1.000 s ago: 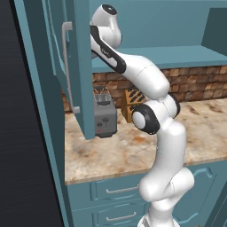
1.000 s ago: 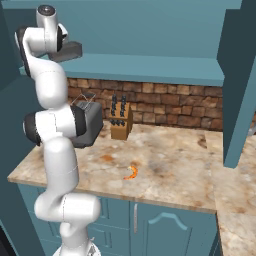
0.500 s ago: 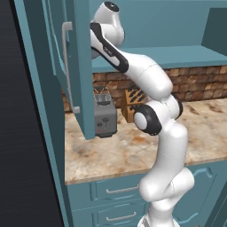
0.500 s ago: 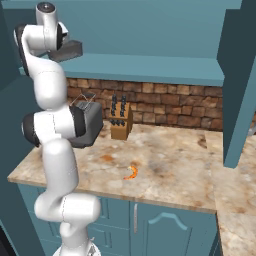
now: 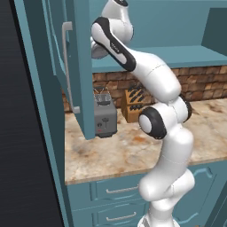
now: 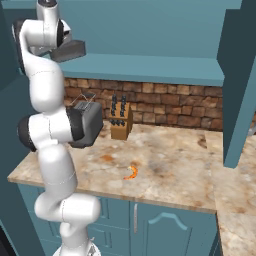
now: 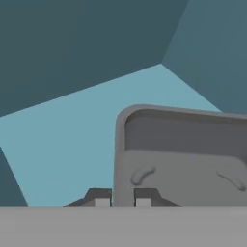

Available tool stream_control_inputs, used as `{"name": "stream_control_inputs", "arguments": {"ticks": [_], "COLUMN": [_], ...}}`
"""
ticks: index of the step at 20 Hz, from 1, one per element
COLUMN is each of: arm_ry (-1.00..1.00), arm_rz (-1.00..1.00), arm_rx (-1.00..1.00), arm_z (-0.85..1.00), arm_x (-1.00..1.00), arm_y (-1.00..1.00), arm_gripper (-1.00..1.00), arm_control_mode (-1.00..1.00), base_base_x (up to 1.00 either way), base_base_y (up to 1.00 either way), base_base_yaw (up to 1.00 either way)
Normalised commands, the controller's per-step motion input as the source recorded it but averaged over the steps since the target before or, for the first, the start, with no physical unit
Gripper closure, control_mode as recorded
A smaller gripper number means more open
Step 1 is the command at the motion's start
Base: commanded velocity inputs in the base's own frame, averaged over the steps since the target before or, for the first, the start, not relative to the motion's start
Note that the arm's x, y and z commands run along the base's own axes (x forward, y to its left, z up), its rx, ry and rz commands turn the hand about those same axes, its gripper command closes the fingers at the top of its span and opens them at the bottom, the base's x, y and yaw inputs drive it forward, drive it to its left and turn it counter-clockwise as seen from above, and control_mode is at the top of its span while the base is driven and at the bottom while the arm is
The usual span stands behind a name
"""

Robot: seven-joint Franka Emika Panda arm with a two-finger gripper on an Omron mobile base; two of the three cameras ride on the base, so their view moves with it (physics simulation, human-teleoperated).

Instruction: Retrieve the tupperware from the cabinet, then place the raw meat into the tupperware to avoid contamination.

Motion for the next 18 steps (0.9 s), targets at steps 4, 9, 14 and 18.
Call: {"name": "stream_control_inputs", "arguments": {"ticks": [4,9,14,18], "arm_ry": [0.00,0.00,-0.02,-0.03], "arm_rz": [0.00,0.00,0.00,0.00], "arm_rx": [0.00,0.00,0.00,0.00], "arm_z": [0.00,0.02,0.15,0.12], "arm_x": [-0.47,-0.56,-0.63,-0.71], "arm_y": [-0.24,-0.26,-0.24,-0.31], "arm_gripper": [1.00,1.00,1.00,1.00], "arm_control_mode": [-1.00,-1.00,-1.00,-1.00], "base_base_x": [0.00,0.00,0.00,0.00], "base_base_y": [0.00,0.00,0.00,0.00], "base_base_yaw": [0.00,0.00,0.00,0.00]}}
